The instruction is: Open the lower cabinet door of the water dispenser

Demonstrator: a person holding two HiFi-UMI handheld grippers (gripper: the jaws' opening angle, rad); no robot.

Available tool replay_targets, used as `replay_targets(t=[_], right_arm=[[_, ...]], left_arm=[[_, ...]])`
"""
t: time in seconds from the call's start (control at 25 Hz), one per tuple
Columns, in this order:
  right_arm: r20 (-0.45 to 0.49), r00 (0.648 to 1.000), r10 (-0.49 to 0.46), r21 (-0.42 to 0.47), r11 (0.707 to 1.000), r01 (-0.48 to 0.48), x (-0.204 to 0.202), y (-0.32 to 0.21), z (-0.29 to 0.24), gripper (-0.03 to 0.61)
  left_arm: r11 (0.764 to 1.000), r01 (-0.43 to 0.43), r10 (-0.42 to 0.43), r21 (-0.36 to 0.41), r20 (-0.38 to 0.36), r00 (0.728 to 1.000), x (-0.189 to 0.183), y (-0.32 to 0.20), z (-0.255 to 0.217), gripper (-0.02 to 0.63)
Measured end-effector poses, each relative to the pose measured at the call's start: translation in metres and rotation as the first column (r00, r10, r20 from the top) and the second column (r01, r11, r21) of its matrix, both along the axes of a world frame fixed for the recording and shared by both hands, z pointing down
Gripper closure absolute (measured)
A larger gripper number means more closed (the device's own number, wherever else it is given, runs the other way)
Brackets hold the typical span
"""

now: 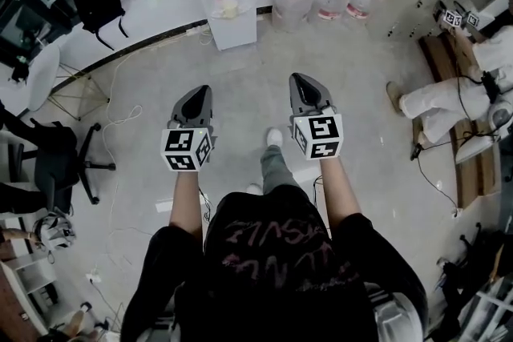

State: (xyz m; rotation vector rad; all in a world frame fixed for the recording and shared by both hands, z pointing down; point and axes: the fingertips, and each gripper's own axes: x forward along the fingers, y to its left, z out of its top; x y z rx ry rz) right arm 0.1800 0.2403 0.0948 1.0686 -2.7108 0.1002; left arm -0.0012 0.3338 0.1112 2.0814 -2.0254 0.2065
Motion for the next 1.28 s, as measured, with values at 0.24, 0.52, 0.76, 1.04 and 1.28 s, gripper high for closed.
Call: replay_targets(t=[0.24, 0.52, 0.76, 1.04, 1.28], right_arm=[[-0.018, 1.0, 0.004, -0.036, 0.999, -0.005, -0.022, -0.069, 0.014, 0.566], [-0.047, 0.999, -0.021, -0.09, 0.996, 0.016, -0.041, -0.161, 0.04, 0.566], [-0.066, 0.997, -0.049, -0.13, 0.991, 0.04, -0.055, -0.243, 0.057, 0.566], [-0.062, 0.994, -0.085, -0.16, 0.984, 0.074, -0.07, -0.291, 0.07, 0.566], [-0.067, 0.992, -0.108, -0.167, 0.981, 0.096, -0.079, -0.302, 0.082, 0.566]], left_arm=[[0.999, 0.012, -0.012, -0.043, -0.009, 1.0, -0.021, -0.06, 0.014, 0.601], [0.994, 0.039, -0.04, -0.102, -0.014, 0.999, -0.04, -0.14, 0.033, 0.601], [0.986, 0.067, -0.072, -0.151, -0.025, 0.997, -0.054, -0.207, 0.049, 0.601], [0.979, 0.066, -0.066, -0.193, 0.006, 0.998, -0.056, -0.254, 0.054, 0.601], [0.977, 0.09, -0.089, -0.192, 0.014, 0.996, -0.068, -0.266, 0.054, 0.601]])
